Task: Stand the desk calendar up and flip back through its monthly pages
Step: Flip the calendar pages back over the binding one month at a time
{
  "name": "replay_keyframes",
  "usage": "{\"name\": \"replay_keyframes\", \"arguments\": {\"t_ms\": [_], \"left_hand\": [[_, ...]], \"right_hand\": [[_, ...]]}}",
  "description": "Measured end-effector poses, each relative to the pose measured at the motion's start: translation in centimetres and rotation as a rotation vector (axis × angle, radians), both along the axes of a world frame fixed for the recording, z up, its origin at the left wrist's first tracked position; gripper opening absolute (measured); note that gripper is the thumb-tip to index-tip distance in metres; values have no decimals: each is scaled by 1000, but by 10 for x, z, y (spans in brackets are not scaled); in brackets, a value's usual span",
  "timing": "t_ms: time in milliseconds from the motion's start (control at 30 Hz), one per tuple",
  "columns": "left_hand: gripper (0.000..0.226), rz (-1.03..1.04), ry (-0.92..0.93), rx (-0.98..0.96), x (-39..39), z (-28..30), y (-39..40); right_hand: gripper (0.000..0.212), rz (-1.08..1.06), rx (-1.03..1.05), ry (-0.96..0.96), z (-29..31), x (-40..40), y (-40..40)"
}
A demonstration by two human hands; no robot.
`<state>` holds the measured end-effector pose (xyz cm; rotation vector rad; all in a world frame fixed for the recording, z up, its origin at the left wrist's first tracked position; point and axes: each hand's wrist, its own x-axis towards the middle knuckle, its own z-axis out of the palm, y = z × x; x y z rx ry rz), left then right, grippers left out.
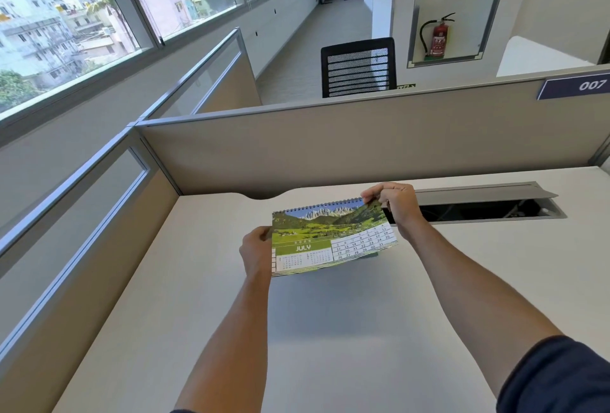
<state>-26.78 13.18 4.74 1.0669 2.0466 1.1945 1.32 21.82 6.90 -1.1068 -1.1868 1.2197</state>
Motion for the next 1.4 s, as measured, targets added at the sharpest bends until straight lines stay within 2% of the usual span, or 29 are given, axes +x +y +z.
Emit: {"name": "replay_keyframes", "arguments": {"t_ms": [100,167,233,333,400,500,633,800,1033,1400], "left_hand": [[29,21,-84,-6,-6,-4,1],[28,19,-181,5,-9,-7,3],[28,21,-269,20,-9,-8,4],[40,50,-329,39,-3,-4,5],[44,55,-325,49,0,-2,7],[40,19,-179,64,3,-4,11],[33,13,-37,56,9,1,12],[34,32,21,41,9,1,12],[33,32,45,45,7,0,12],[33,49,47,24,8,-2,11]], "right_hand": [[47,-8,-7,-24,-3,2,4],[47,-7,-8,-33,-4,4,6],[45,-33,-18,-48,-4,5,7],[36,-86,8,-124,-8,3,6],[25,-105,26,-205,-11,2,6],[5,-195,11,-330,-14,-2,8],[42,-317,-118,-536,-13,-3,6],[62,-341,-195,-592,-6,-3,5],[62,-300,-222,-652,3,-6,8],[55,-357,-273,-773,8,-12,9]]}}
